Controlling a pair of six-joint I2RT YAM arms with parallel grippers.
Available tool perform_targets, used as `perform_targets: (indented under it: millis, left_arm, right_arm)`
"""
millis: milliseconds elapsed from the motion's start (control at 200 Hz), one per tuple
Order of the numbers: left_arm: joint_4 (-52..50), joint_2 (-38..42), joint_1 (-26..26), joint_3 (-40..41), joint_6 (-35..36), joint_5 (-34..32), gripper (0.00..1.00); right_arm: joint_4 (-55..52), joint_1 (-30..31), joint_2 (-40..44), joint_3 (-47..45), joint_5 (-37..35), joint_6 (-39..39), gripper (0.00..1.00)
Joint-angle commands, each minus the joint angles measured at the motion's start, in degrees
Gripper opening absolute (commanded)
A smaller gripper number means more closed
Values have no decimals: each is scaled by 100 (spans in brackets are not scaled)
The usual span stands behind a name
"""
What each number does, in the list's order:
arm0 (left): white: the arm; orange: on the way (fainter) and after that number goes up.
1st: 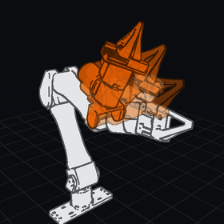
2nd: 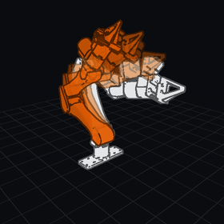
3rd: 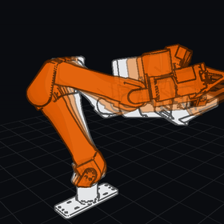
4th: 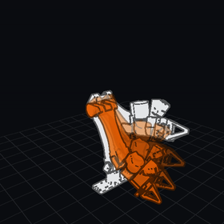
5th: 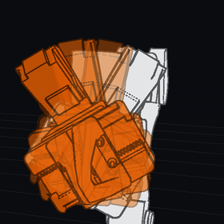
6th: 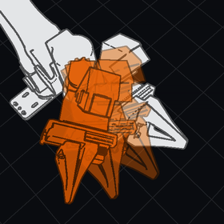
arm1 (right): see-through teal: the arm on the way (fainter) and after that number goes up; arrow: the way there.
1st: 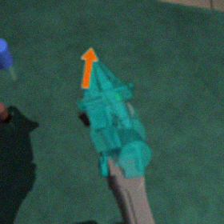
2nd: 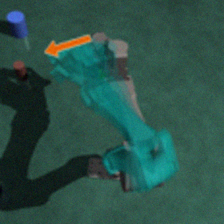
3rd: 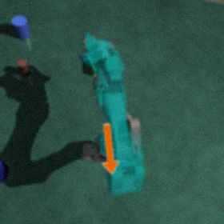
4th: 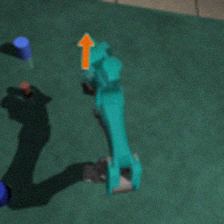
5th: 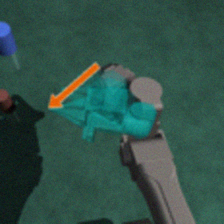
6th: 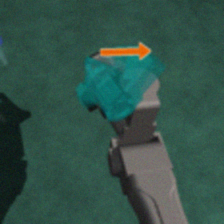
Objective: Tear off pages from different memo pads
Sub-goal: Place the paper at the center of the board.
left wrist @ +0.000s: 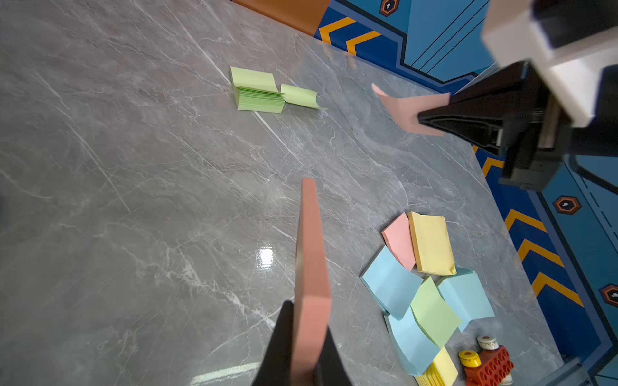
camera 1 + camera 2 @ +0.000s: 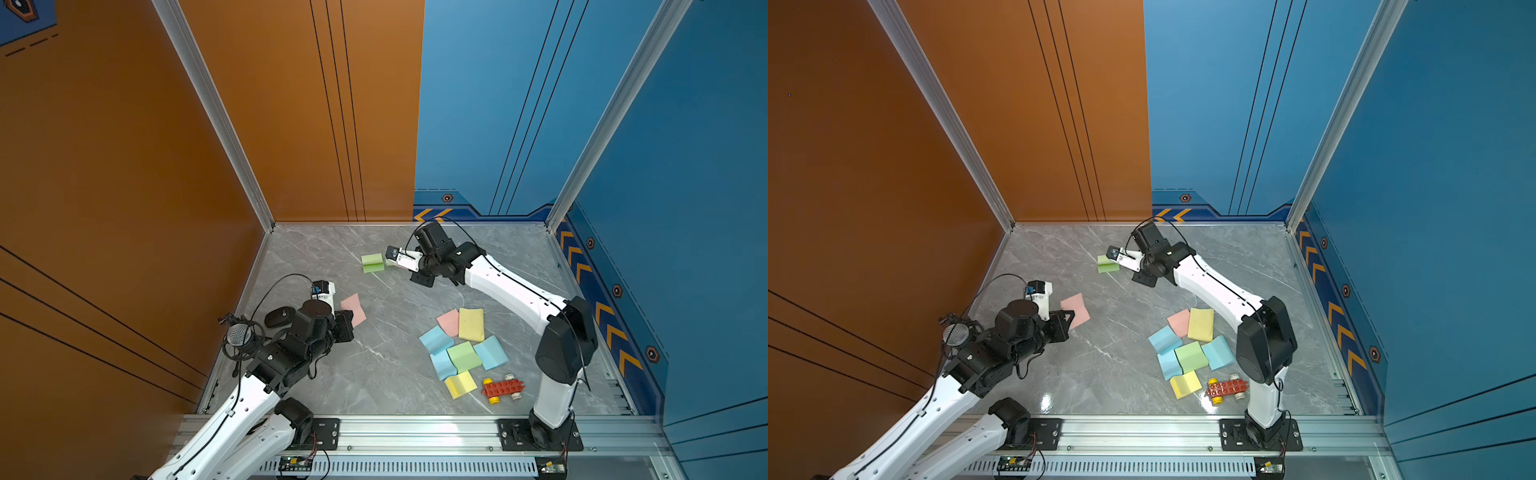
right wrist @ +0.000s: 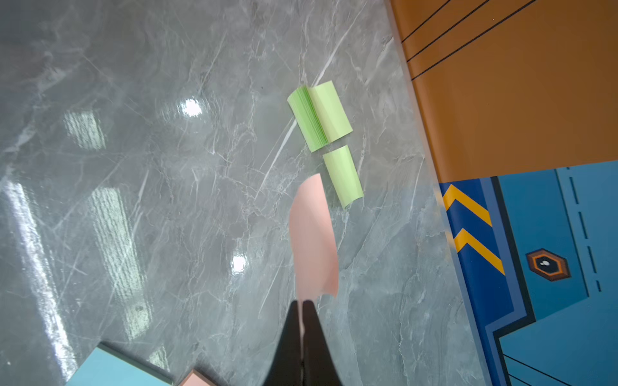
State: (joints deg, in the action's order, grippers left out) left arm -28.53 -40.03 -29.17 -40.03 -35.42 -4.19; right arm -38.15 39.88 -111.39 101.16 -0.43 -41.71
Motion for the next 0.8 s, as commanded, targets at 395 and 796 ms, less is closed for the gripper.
perform_targets:
  millis: [395,796]
  left_arm:
    - [-586,28,574,-331,491,837,0]
    - [-583,44,693,-219,559,946,0]
  right_arm:
    - [-1726,420,-2703,2851,-1636,-632,0]
    - [-1750,492,-3533,3618,-2085,-503,0]
